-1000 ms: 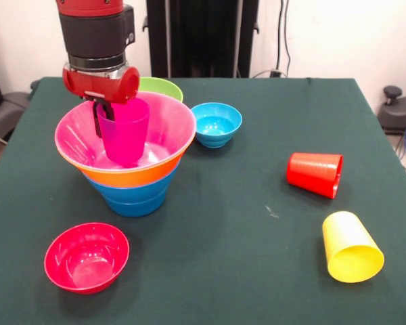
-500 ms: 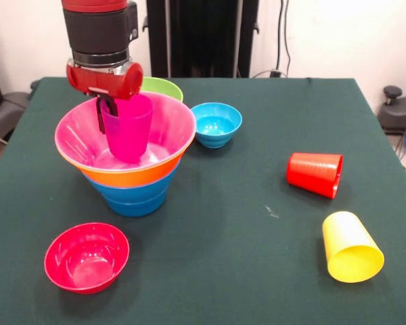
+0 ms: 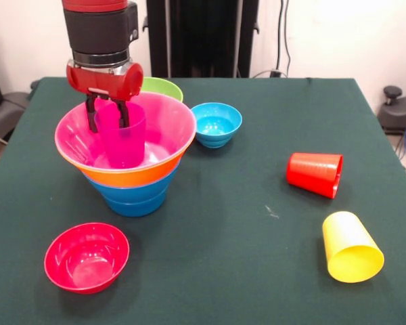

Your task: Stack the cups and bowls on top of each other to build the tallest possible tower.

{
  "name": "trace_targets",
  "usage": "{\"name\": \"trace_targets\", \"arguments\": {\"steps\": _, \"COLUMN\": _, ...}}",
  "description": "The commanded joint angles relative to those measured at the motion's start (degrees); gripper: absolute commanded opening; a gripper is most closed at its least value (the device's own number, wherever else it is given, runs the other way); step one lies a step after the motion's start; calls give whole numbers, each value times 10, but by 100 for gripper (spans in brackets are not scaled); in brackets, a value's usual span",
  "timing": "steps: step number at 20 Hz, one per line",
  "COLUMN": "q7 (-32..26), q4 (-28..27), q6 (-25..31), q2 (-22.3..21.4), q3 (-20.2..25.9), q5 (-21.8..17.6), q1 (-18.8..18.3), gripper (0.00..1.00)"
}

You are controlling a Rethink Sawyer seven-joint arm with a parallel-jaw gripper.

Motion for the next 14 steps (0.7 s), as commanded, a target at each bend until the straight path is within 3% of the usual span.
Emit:
{"name": "trace_targets", "arguments": {"steps": 1, "q7": -46, "q4": 20, "q6": -32, "q2": 10, "q3": 12, "q5": -27, "q1": 10, "gripper": 100}}
{"name": "trace_targets", "arguments": {"steps": 7, "q7": -75, "q4": 23, "q6": -12, "q2": 5, "q3": 20, "q5": -18, "q1": -12, "gripper": 100}}
{"name": "trace_targets", "arguments": {"steps": 14, "q7": -114, "q4": 22, "q6": 54, "q2": -3, "q3": 46, "q5": 18, "q1": -44, "gripper": 100}}
